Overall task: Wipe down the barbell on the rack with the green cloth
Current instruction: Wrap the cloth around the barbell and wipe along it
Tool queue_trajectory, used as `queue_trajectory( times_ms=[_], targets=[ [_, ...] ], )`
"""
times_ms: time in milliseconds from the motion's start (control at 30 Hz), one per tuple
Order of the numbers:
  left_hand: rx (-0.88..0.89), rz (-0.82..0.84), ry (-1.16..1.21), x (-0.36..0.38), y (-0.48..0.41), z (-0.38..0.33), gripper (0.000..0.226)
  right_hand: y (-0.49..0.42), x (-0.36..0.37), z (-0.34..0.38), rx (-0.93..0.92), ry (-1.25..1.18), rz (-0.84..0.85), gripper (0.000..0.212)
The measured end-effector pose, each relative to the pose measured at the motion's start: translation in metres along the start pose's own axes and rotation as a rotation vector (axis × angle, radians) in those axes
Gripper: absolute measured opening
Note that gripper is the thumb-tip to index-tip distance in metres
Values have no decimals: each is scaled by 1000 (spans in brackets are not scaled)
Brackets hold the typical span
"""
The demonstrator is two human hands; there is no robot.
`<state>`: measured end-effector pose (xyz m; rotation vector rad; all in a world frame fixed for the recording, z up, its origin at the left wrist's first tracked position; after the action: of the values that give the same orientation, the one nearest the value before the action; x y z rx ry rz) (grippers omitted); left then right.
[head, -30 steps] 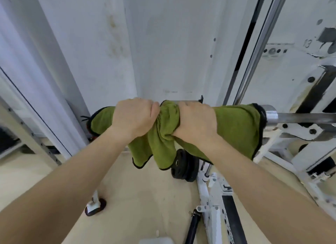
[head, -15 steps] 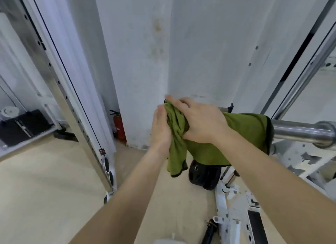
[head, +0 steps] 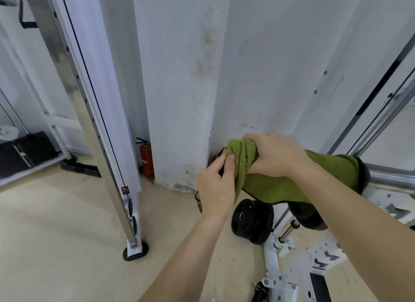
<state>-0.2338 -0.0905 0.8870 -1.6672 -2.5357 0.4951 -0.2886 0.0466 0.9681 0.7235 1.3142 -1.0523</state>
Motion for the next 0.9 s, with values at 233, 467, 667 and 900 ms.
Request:
queue_trajectory(
  times_ms=[233, 467, 667, 900],
  targets=[
    [-2, 27, 38, 10, -1, 4, 46, 0, -1, 2, 20, -1, 15, 49],
    [77, -68, 6, 3, -4, -8, 24, 8, -2, 8, 25, 51, -48, 63],
    [391, 283, -678, 38, -50, -59, 42, 45, 0, -22, 41, 249, -281, 57],
    [754, 407, -1115, 62, -54, -79, 52, 49, -15, -45, 157, 58, -149, 50]
  ],
)
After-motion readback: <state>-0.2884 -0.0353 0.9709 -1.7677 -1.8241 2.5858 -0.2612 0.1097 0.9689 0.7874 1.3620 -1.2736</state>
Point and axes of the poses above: each hand's wrist, its own y-axis away from the middle knuckle, its own x-axis out of the palm, z = x × y, the point moved 4 cm from there along -y, towards the middle knuckle, and after that the axes turned 10 degrees about -y, right-handed, at the moved point
